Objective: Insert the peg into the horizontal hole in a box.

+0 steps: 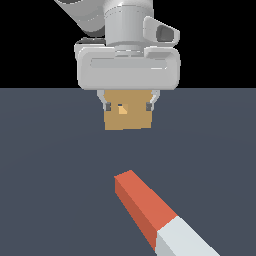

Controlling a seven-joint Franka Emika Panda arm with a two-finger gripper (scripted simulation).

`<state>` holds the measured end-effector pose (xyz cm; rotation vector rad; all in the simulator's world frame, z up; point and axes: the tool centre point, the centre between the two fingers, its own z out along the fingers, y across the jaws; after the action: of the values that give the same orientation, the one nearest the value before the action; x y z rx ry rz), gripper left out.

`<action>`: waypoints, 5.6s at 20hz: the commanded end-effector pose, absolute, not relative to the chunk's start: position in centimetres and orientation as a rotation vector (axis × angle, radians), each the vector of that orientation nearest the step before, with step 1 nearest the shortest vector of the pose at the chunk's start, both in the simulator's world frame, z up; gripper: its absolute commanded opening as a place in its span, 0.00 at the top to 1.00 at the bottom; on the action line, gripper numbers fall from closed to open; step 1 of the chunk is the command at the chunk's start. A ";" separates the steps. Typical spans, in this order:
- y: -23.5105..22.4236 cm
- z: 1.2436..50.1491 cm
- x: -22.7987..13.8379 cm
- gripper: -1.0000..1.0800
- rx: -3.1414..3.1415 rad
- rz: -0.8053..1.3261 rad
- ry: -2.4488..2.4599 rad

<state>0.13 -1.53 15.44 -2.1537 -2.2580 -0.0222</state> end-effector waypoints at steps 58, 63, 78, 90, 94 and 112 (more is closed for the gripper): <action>-22.8 2.0 7.5 0.04 -1.524 0.000 -2.747; -22.9 1.9 7.6 0.04 -1.524 0.000 -2.747; -22.6 1.9 7.5 1.00 -1.527 0.000 -2.745; -19.0 2.8 5.9 1.00 -1.588 0.000 -2.710; -16.4 3.4 4.9 1.00 -1.631 0.000 -2.684; 0.4 7.4 0.8 1.00 -1.888 0.000 -2.511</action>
<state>0.94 -1.12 6.91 -1.8639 -2.5252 0.0030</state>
